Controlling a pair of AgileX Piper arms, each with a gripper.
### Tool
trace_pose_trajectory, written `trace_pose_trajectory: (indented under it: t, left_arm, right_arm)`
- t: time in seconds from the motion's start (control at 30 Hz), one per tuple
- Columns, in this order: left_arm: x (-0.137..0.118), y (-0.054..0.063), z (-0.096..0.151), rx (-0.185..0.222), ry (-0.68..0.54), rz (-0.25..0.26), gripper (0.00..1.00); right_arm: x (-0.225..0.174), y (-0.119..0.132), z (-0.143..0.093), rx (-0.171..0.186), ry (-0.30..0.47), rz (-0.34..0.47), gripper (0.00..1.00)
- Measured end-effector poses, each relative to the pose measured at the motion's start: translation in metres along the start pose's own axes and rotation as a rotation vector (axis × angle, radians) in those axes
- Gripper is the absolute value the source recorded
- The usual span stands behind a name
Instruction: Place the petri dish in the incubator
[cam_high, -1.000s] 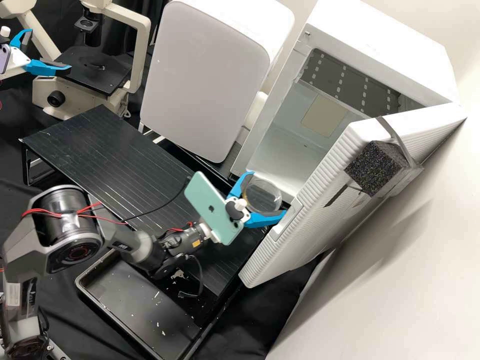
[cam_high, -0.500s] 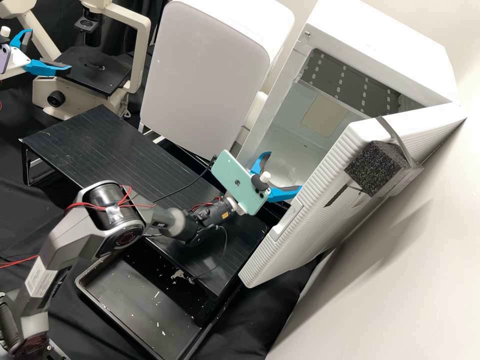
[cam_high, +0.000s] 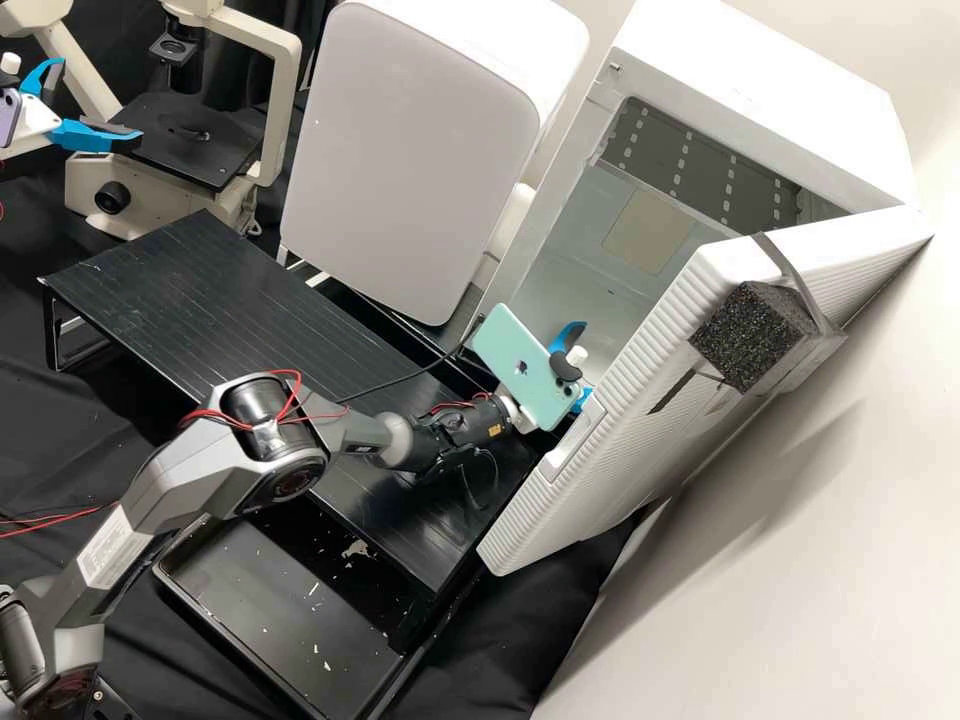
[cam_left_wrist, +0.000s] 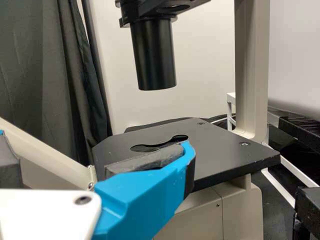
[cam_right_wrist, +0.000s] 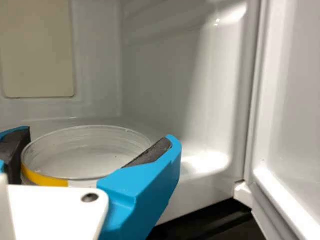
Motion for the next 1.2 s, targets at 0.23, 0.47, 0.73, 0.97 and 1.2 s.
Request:
trace_pose_trajectory:
  t: [0.23,0.47,0.73,0.97,1.2]
  left_arm:
    - [0.000,0.000,0.000,0.000,0.000,0.000,1.00]
    - [0.000,0.000,0.000,0.000,0.000,0.000,1.00]
    - [0.000,0.000,0.000,0.000,0.000,0.000,1.00]
    - [0.000,0.000,0.000,0.000,0.000,0.000,1.00]
    - [0.000,0.000,0.000,0.000,0.000,0.000,1.00]
  right_arm:
    - [0.012,0.002,0.001,-0.001,0.003,0.004,0.00]
    - [0.012,0.000,-0.002,0.003,0.025,-0.017,0.00]
    - [0.012,-0.010,-0.011,-0.013,0.063,-0.055,0.00]
    - [0.012,-0.012,-0.013,-0.015,0.067,-0.059,1.00]
    - [0.012,-0.012,-0.013,-0.043,0.068,-0.059,1.00]
